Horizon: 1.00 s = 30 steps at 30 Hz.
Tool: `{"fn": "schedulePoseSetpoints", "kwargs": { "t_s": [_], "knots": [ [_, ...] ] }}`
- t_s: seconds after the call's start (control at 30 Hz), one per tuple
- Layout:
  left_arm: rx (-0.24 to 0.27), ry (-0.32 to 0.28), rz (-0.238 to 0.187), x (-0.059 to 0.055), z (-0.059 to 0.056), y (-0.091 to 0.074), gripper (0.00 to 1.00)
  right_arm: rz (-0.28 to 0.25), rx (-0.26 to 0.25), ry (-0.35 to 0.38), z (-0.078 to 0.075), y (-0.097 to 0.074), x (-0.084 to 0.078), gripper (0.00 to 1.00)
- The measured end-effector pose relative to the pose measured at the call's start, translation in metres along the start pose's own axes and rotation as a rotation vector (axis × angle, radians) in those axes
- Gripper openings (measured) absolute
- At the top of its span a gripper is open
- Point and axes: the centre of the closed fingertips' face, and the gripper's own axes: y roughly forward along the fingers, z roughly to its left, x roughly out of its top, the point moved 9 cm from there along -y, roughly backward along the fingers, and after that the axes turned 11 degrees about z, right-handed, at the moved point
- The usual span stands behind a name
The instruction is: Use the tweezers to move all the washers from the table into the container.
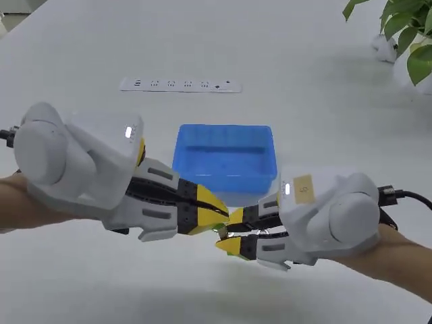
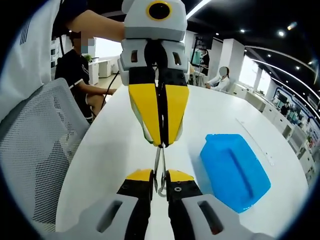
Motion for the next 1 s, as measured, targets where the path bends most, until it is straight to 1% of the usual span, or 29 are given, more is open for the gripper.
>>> {"fn": "schedulePoseSetpoints", "kwargs": {
  "t_s": [0.1,0.3,0.6,0.63,0.73,0.77,0.93,1.0],
  "knots": [
    [0.001,-0.005,0.002,-0.001,0.003,0.0,0.04,-0.007,0.001,0.021,-0.003,0.002,-0.001,0.11],
    [-0.019,-0.016,0.018,-0.004,0.003,0.006,0.04,0.003,0.022,0.028,0.0,0.006,-0.005,0.11],
    [-0.013,-0.01,0.026,-0.005,0.005,0.009,0.04,-0.006,0.011,0.032,-0.002,0.01,-0.007,0.11],
    [-0.021,-0.024,0.029,-0.006,0.005,0.009,0.04,-0.004,0.014,0.035,-0.003,0.01,-0.007,0.11],
    [-0.024,-0.028,0.037,-0.008,0.006,0.011,0.04,0.003,0.021,0.034,-0.001,0.012,-0.01,0.11],
    [-0.026,-0.029,0.028,-0.008,0.006,0.011,0.04,0.0,0.022,0.035,-0.001,0.011,-0.01,0.11],
    [-0.033,-0.043,0.027,-0.007,0.006,0.013,0.04,-0.002,0.019,0.036,-0.002,0.011,-0.011,0.11],
    [-0.034,-0.038,0.027,-0.006,0.006,0.013,0.04,0.0,0.017,0.03,-0.001,0.011,-0.011,0.11]
  ]
}}
